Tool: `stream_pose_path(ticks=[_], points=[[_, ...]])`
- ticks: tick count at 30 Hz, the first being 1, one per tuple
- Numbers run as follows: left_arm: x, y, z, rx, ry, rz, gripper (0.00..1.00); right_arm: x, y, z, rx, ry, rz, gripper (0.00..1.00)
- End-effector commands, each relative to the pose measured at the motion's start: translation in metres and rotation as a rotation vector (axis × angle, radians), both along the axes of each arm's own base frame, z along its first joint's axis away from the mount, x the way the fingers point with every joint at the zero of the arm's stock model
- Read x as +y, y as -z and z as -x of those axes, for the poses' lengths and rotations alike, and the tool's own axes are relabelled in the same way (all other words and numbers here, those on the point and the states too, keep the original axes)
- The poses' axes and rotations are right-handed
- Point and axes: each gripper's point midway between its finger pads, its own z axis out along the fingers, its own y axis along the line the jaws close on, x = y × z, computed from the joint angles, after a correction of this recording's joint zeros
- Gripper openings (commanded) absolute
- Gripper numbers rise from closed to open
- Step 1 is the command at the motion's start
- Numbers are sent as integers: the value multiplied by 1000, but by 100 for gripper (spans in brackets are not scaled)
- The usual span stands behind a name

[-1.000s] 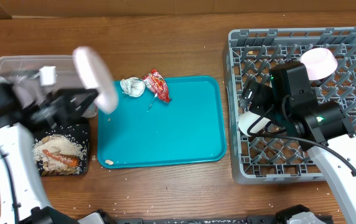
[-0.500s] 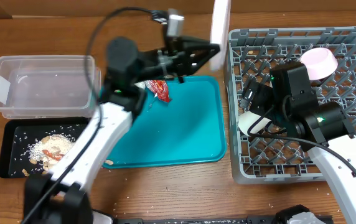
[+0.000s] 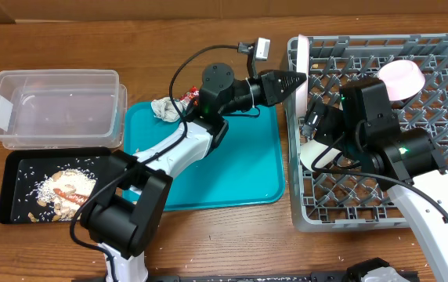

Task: Sort waste into correct bins and load items into the dishwasher
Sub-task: 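Carry the white plate with the left gripper and stand it in the rack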

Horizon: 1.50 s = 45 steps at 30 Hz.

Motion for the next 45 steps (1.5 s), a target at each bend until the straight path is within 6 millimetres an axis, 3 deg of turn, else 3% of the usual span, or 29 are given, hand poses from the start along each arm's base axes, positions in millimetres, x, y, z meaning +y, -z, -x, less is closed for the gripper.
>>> stream_pose_path(ticks=[1, 7, 11, 14, 17, 20, 24, 30, 36, 42, 44, 45], points=[[-5, 15, -3, 58, -5, -10, 8, 0, -7, -1, -24, 8, -12, 100], [9, 15, -15, -47, -40, -44, 39, 0, -7, -1, -24, 8, -12, 100], [43, 13, -29, -42, -36, -56, 52, 0, -7, -1, -24, 8, -12, 100], [73, 21, -40, -12, -69, -117, 53, 0, -7, -1, -24, 8, -12, 100], [116, 46, -53, 76, -157, -253, 48, 0, -7, -1, -24, 7, -11, 100], [148, 73, -52, 149, -234, -437, 47, 0, -7, -1, -24, 8, -12, 100], [186, 120, -37, 223, -352, -833, 60, 0, -7, -1, -24, 8, -12, 100], [191, 160, -21, 140, -398, -1209, 69, 0, -7, -1, -24, 8, -12, 100], [194, 186, -30, 122, -460, -1317, 70, 0, -7, -1, -24, 8, -12, 100], [206, 217, -28, 203, -472, -1367, 59, 0, -7, -1, -24, 8, -12, 100], [206, 220, -28, 205, -467, -1371, 48, 0, -7, -1, -24, 8, -12, 100], [205, 221, -28, 205, -466, -1372, 38, 0, -7, -1, -24, 8, -12, 100]])
